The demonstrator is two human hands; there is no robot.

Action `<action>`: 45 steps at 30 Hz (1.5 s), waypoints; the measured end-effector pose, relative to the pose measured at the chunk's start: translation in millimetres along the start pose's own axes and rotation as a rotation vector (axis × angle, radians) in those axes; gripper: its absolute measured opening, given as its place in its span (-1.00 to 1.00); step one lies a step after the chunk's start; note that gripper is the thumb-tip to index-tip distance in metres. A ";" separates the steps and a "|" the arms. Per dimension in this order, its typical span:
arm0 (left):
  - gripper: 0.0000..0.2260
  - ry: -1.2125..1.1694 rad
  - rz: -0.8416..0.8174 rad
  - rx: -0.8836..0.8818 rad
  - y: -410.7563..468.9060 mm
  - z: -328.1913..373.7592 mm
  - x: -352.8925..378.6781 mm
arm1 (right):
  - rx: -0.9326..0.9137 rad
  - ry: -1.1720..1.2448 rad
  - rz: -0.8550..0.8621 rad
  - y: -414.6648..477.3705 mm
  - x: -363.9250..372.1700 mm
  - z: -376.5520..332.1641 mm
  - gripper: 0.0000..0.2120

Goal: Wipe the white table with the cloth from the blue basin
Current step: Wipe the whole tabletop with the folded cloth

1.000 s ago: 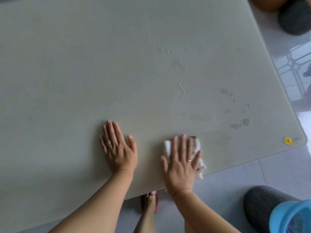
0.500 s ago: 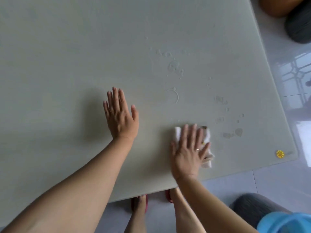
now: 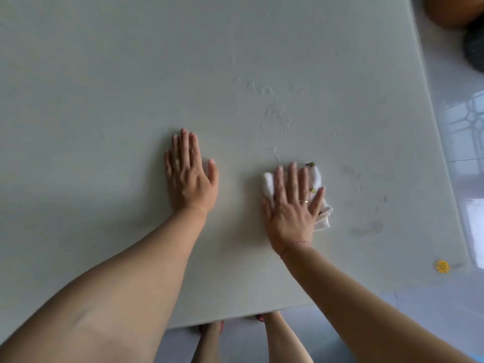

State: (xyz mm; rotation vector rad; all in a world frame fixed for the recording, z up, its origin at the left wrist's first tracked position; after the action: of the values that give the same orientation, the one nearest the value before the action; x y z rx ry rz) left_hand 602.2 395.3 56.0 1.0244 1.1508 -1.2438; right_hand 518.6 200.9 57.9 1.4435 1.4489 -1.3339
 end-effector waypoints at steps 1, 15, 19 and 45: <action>-0.42 0.001 0.000 0.002 0.1 0.0 -0.3 | -0.139 -0.030 -0.029 -7.9 5.9 -19.9 -0.40; -0.43 -0.009 0.030 -0.012 0.2 1.3 -3.7 | 0.028 0.017 -0.013 76.2 -6.6 -18.8 -0.37; -0.44 -0.014 0.047 -0.009 0.7 2.7 -6.2 | -0.552 -0.133 -0.149 56.2 4.8 -63.5 -0.39; -0.43 0.009 -0.068 -0.012 1.3 -0.5 2.1 | 0.266 0.081 0.070 194.0 -17.5 -52.0 -0.38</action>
State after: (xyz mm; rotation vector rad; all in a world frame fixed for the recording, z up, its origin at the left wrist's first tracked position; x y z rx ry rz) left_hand 603.5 395.6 53.8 0.9900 1.2066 -1.2858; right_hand 719.3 217.9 49.9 1.7193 1.2950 -1.4820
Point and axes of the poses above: each hand's wrist, its own y-axis towards the middle knuckle, its own x-axis out of the palm, z = x × y, the point moved 7 cm from there along y, towards the middle knuckle, and after that the axes turned 4 degrees about y, right-handed, at the moved point
